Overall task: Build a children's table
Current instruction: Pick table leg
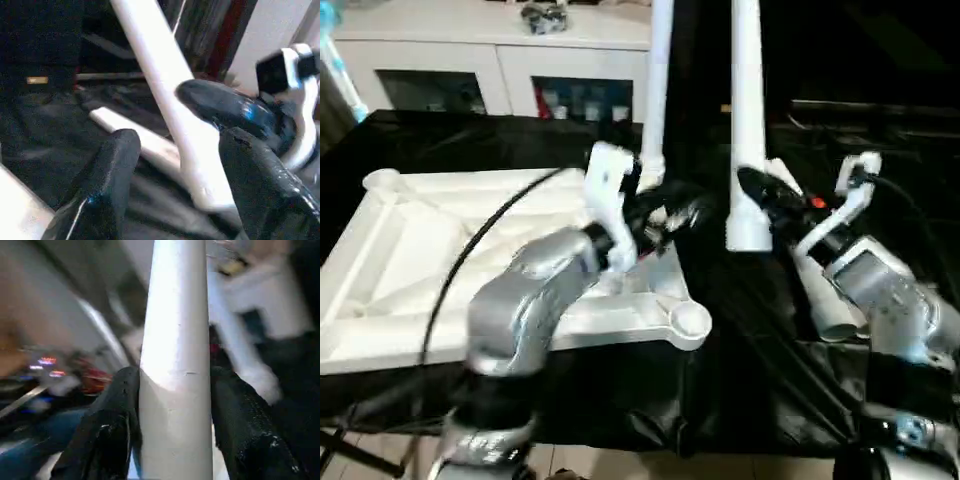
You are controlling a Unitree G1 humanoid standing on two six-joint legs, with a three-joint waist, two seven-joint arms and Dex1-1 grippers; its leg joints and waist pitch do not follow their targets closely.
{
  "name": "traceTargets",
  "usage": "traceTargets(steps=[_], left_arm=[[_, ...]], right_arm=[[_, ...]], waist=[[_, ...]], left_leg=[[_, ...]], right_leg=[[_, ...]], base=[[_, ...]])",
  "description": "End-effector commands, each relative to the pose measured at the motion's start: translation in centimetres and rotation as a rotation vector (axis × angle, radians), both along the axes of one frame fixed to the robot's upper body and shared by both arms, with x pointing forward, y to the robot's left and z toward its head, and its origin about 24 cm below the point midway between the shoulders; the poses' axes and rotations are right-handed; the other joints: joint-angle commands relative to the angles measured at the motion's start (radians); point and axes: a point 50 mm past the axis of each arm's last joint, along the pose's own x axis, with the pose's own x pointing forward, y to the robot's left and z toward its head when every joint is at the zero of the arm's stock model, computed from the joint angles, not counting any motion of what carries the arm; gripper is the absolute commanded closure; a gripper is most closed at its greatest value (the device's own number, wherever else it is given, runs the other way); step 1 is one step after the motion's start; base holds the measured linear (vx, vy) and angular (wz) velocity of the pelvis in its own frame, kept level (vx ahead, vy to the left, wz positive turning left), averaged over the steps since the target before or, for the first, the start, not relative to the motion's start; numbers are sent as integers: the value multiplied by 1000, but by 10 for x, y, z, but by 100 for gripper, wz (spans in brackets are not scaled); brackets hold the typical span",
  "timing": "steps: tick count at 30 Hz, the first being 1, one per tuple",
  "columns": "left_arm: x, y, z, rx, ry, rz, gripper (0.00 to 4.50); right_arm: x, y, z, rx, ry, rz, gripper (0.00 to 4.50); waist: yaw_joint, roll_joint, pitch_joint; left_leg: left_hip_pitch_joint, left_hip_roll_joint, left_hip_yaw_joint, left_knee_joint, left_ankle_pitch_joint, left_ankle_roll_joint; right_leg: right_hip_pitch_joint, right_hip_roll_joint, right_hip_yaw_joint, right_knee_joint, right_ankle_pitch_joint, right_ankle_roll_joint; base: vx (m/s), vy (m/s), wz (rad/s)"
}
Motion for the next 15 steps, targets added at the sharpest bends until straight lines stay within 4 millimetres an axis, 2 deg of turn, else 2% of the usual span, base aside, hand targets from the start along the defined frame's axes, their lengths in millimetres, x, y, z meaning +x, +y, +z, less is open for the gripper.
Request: traceTargets(steps=[1, 2, 4, 8, 15], left_arm=[[7, 3, 8, -80, 43, 26, 152], [10, 1, 13, -144, 73, 9, 152], [9, -3, 20, -216, 84, -33, 152], [6, -10, 29, -297, 95, -90, 152], [1, -18, 36, -353, 124, -145, 152]], right_arm=[[-11, 6, 9, 36, -55, 118, 264], [-18, 9, 8, 40, -68, 183, 264], [-24, 13, 6, 25, -71, 235, 264], [-30, 18, 4, 18, -70, 291, 264], [-34, 21, 1, -3, -62, 329, 264]], waist=[[12, -7, -70], [9, -11, -69], [15, -11, -68], [21, -11, -67], [24, -13, -69]], left_leg=[[23, 43, -24, -59, -167, 32], [20, 41, -23, -60, -165, 33], [18, 40, -24, -59, -160, 33], [21, 43, -25, -61, -165, 23], [18, 44, -28, -62, -153, 21]], right_leg=[[47, -58, 32, -85, -185, -198], [49, -56, 33, -85, -185, -198], [49, -59, 32, -88, -214, -186], [42, -60, 32, -93, -249, -173], [44, -60, 31, -92, -239, -158]], base=[[0, 0, 0], [0, 0, 0], [0, 0, 0], [0, 0, 0], [0, 0, 0]])
